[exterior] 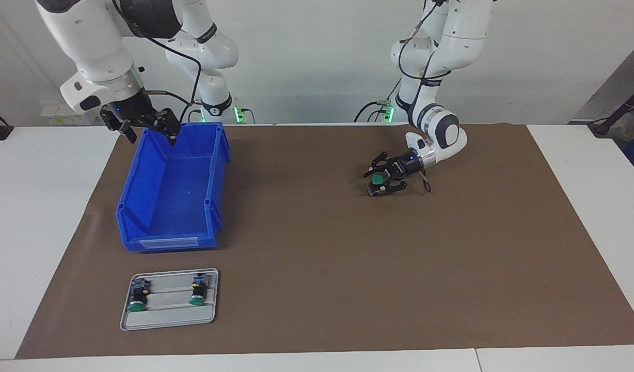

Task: Place and press button with both arms
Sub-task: 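Lower the button onto the mat and open the left gripper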

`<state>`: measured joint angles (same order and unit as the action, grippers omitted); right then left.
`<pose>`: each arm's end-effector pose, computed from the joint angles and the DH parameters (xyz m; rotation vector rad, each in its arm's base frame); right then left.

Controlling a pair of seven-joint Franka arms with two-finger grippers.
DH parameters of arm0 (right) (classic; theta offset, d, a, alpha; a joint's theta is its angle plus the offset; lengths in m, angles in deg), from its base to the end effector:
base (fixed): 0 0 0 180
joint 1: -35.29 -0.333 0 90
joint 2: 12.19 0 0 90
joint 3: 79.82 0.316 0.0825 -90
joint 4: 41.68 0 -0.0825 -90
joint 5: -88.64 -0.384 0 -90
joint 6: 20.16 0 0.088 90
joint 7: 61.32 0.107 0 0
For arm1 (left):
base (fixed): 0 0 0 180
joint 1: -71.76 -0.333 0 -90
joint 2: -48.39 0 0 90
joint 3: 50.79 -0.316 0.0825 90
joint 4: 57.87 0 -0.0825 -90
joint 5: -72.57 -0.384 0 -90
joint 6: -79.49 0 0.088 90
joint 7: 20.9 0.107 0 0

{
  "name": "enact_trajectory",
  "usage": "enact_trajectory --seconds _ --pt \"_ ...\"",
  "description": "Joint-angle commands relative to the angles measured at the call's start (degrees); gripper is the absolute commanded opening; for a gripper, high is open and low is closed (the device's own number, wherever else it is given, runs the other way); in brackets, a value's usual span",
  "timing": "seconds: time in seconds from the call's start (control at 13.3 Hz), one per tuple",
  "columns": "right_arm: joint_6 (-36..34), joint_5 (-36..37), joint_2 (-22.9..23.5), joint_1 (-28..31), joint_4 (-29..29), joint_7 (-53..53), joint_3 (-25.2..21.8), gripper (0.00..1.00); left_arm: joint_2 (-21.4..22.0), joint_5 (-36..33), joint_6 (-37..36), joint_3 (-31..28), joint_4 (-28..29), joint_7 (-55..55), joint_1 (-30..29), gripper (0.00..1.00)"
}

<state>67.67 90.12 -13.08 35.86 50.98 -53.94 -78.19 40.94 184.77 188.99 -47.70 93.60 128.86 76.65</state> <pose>0.5443 0.0073 0.6081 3.1039 -0.1715 -0.1036 0.3926 -0.1226 0.2065 1.6676 -0.9622 1.2221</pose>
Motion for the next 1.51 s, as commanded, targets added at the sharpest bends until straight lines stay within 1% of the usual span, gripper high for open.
enact_trajectory --seconds 0.0,0.08,0.15,0.23,0.3,0.53,0.98,1.43 --pt "0.6 0.1 -1.3 0.6 1.5 -1.5 0.3 1.00 0.6 1.2 1.0 0.1 1.2 1.7 -0.3 0.66" --pt "0.6 0.1 -1.3 0.6 1.5 -1.4 0.3 1.00 0.5 1.2 1.2 0.1 1.2 1.7 -0.3 0.74" --pt "0.6 0.1 -1.3 0.6 1.5 -1.4 0.3 1.00 0.5 1.2 1.2 0.1 1.1 1.7 -0.4 0.76" --pt "0.6 0.1 -1.3 0.6 1.5 -1.4 0.3 1.00 0.5 1.2 1.2 0.2 1.1 1.6 -0.4 0.83" --pt "0.6 0.1 -1.3 0.6 1.5 -1.5 0.3 1.00 0.5 1.2 1.2 0.2 1.0 1.6 -0.3 0.99" --pt "0.6 0.1 -1.3 0.6 1.5 -1.5 0.3 1.00 0.2 1.2 3.2 0.2 0.8 1.4 0.0 1.00" --pt "0.6 0.1 -1.3 0.6 1.5 -1.5 0.3 1.00 0.4 1.2 2.3 0.4 0.7 1.2 0.2 1.00" --pt "0.6 0.1 -1.3 0.6 1.5 -1.5 0.3 1.00 0.6 1.2 1.5 0.5 0.8 1.1 2.3 1.00"
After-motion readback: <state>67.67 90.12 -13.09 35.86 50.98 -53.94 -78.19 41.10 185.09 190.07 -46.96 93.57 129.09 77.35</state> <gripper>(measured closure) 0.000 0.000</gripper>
